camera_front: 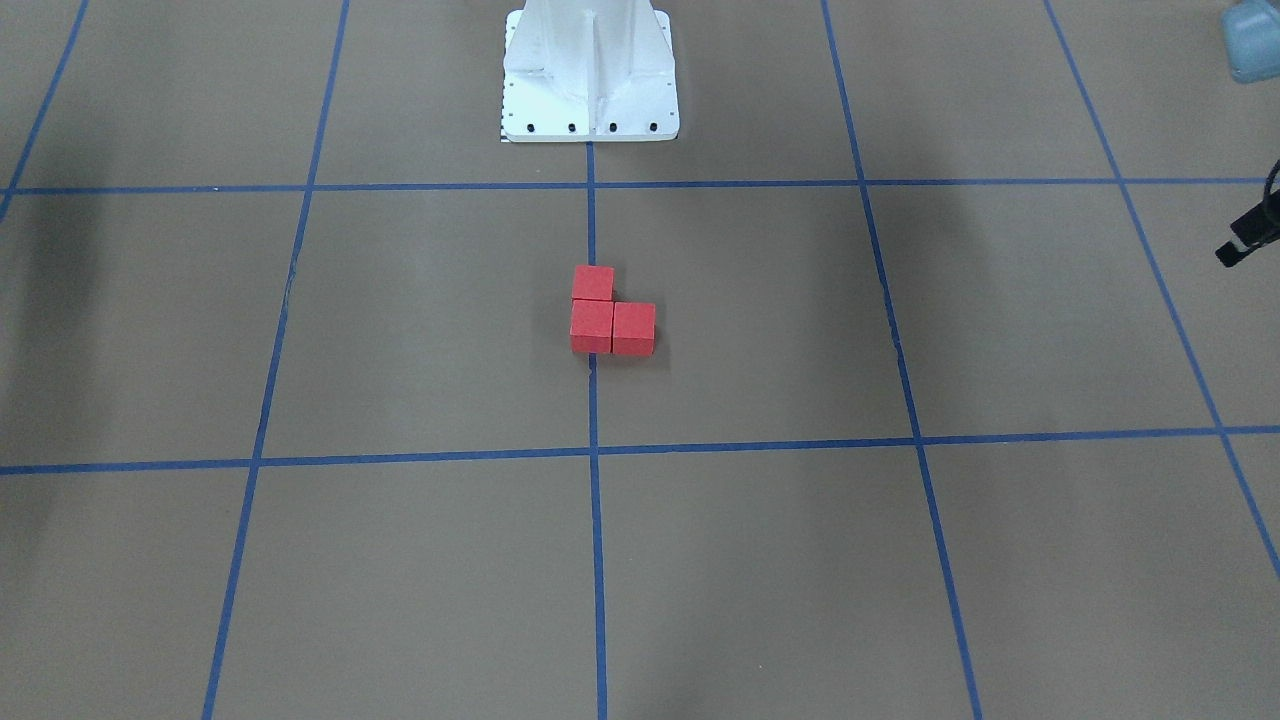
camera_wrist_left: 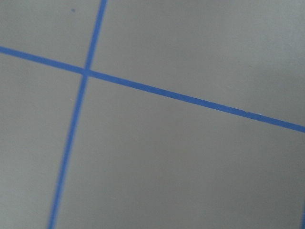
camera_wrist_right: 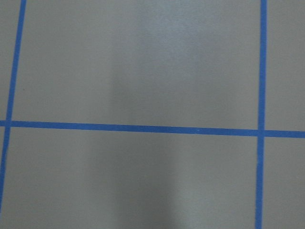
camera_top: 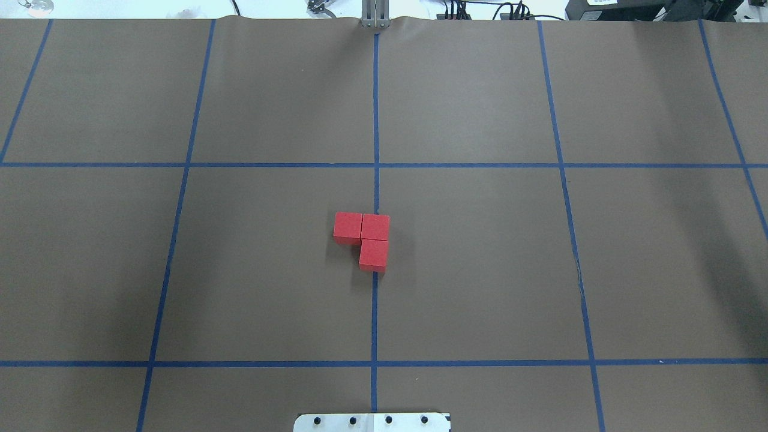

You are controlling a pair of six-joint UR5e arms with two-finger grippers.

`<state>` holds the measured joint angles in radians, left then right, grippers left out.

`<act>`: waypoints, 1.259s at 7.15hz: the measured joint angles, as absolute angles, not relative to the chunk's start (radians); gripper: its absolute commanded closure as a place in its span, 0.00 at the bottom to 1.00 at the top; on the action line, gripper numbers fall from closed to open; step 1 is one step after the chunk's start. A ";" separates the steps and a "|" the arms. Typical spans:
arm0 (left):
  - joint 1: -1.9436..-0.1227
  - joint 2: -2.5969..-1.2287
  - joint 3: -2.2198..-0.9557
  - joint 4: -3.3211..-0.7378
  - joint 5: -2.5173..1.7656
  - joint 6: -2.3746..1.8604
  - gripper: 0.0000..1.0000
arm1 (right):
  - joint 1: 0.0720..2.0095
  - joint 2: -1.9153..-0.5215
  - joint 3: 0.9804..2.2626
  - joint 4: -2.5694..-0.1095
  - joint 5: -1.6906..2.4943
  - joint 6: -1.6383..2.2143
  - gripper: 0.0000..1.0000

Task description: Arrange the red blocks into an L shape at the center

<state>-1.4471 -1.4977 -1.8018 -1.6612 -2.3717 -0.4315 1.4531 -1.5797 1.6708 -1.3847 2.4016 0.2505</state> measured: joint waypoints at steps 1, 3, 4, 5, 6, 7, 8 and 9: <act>-1.504 -1.496 -1.744 -1.662 -2.375 -0.305 0.00 | 1.467 -1.578 1.658 -1.385 2.406 0.235 0.01; -1.568 -1.499 -1.662 -1.663 -2.377 -0.155 0.00 | 1.473 -1.574 1.654 -1.394 2.407 0.227 0.01; -1.577 -1.500 -1.650 -1.660 -2.377 -0.136 0.00 | 1.465 -1.573 1.655 -1.396 2.406 0.227 0.01; -1.580 -1.499 -1.646 -1.658 -2.377 -0.131 0.00 | 1.454 -1.572 1.656 -1.399 2.404 0.226 0.01; -1.581 -1.500 -1.647 -1.655 -2.378 -0.130 0.00 | 1.447 -1.566 1.658 -1.410 2.403 0.222 0.01; -1.581 -1.503 -1.650 -1.653 -2.379 -0.130 0.00 | 1.451 -1.557 1.659 -1.437 2.404 0.202 0.01; -1.581 -1.505 -1.655 -1.653 -2.384 -0.134 0.00 | 1.465 -1.550 1.659 -1.477 2.406 0.163 0.01; -1.581 -1.507 -1.667 -1.653 -2.390 -0.168 0.00 | 1.482 -1.537 1.657 -1.525 2.407 0.127 0.01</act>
<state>-1.5815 -1.5072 -1.6668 -1.6529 -2.3903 -0.1679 1.4821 -1.5374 1.6571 -1.5253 2.4070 0.1269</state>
